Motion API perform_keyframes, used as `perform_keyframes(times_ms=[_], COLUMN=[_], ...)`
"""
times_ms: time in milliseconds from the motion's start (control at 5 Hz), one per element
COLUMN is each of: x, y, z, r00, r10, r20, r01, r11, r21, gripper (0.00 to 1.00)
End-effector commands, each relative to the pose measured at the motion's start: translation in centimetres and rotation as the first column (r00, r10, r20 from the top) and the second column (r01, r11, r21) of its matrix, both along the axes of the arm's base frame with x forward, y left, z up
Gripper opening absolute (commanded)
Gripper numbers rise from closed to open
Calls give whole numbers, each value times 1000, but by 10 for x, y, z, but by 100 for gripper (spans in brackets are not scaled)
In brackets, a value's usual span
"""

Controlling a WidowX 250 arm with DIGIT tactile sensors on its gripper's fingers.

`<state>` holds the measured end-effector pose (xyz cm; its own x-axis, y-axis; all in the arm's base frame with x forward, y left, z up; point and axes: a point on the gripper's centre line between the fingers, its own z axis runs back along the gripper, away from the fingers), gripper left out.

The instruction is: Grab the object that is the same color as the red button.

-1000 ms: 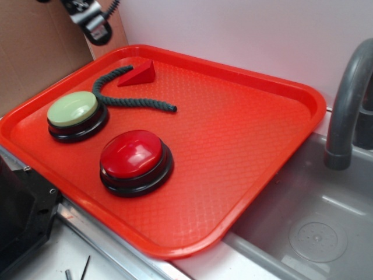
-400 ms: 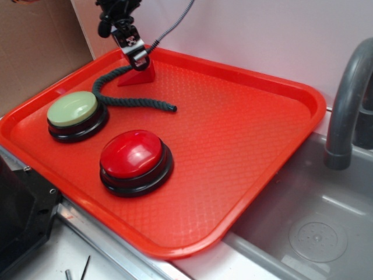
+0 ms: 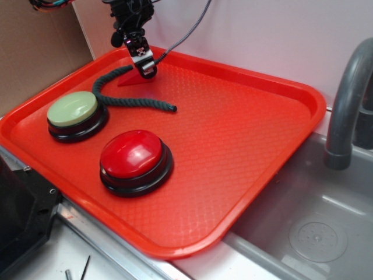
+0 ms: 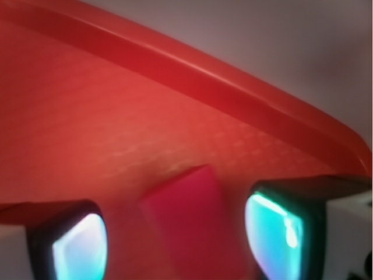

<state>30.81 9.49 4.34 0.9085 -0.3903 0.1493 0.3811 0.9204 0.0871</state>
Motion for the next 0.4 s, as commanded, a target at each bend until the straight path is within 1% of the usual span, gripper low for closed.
perform_keyframes(times_ms=[0, 200], x=[15, 12], y=[9, 11], z=[-10, -15], r00=[999, 991], r10=[-44, -132], r20=[-4, -28], r01=[44, 130], r11=[999, 990], r21=[-10, -56], gripper=[100, 92])
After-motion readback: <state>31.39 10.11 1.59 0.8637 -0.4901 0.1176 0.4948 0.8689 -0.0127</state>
